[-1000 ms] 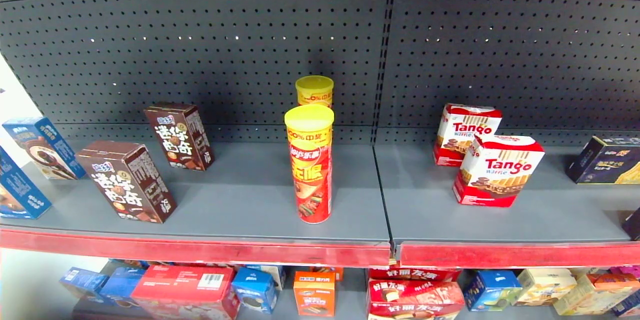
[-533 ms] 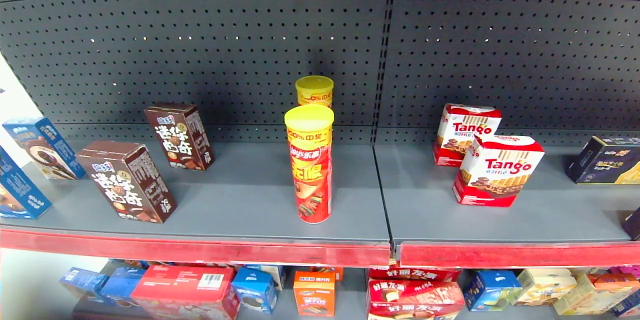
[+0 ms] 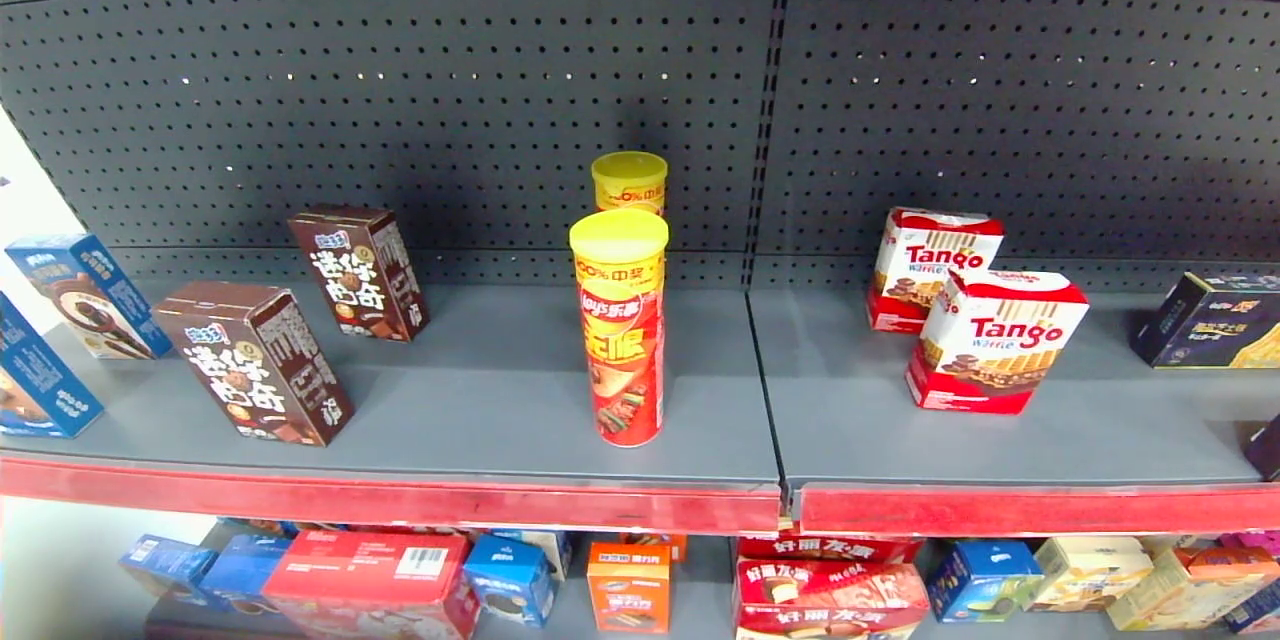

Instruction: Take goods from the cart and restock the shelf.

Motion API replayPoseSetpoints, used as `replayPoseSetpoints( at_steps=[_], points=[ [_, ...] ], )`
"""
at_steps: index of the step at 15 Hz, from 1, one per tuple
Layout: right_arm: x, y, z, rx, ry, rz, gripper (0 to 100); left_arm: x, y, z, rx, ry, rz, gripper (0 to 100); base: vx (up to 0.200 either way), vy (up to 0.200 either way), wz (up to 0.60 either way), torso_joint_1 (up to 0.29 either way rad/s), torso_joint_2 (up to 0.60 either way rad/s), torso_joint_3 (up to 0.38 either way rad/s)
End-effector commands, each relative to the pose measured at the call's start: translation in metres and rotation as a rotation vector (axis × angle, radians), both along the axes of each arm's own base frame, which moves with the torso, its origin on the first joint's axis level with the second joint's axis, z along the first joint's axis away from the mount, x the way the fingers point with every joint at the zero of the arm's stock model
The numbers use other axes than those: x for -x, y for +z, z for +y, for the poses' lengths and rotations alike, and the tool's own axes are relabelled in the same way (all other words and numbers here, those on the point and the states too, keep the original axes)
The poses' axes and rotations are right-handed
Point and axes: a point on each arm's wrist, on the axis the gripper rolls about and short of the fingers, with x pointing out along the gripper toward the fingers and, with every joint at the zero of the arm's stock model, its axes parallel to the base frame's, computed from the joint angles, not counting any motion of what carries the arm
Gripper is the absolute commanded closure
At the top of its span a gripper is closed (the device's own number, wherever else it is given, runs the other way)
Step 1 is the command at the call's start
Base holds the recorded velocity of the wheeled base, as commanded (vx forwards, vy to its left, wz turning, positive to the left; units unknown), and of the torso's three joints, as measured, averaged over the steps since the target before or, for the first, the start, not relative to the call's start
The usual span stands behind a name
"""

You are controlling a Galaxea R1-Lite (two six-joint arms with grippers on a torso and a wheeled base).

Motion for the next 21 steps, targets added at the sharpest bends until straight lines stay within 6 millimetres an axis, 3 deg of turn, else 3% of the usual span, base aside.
replayPoseSetpoints(
  at_steps=[1,6,7,10,13,14,16,18,21],
  points=[
    [0.0,0.0,0.0,0.0,0.006,-0.002,0,0.002,-0.001,0.0,0.002,-0.005,-0.027,0,0.0,0.0,0.0,0.0,0.0,0.0],
    [0.011,-0.014,-0.003,-0.02,0.028,-0.025,0,0.002,0.0,0.0,0.0,-0.005,-0.026,0,0.0,0.0,0.0,0.0,0.0,0.0],
    [0.016,-0.024,-0.003,-0.024,0.008,-0.024,0,0.002,0.0,0.0,0.0,-0.005,-0.026,0,0.0,0.0,0.0,0.0,0.0,0.0],
    [0.025,-0.029,0.0,-0.028,-0.139,-0.043,0,0.002,0.0,0.0,0.0,-0.005,-0.026,0,0.0,0.0,0.0,0.0,0.0,0.0],
    [0.035,-0.059,0.002,-0.083,-0.195,-0.076,0,0.002,0.0,0.0,0.0,-0.005,-0.026,0,0.0,0.0,0.0,0.0,0.0,0.0],
    [0.035,-0.094,-0.002,-0.079,-0.109,-0.029,0,0.002,0.0,0.0,0.0,-0.005,-0.026,0,0.0,0.0,0.0,0.0,0.0,0.0],
    [0.039,-0.126,0.0,-0.079,0.027,-0.016,0,0.002,0.0,0.0,0.0,-0.005,-0.026,0,0.0,0.0,0.0,0.0,0.0,0.0],
    [0.047,-0.147,0.011,-0.022,0.24,-0.023,0,0.002,0.0,0.0,0.0,-0.005,-0.026,0,0.0,0.0,0.0,0.0,0.0,0.0],
    [0.04,-0.161,0.015,-0.02,0.347,-0.01,0,0.002,0.0,0.0,-0.001,-0.005,-0.026,0,0.0,0.0,0.0,0.0,0.0,0.0]
  ],
)
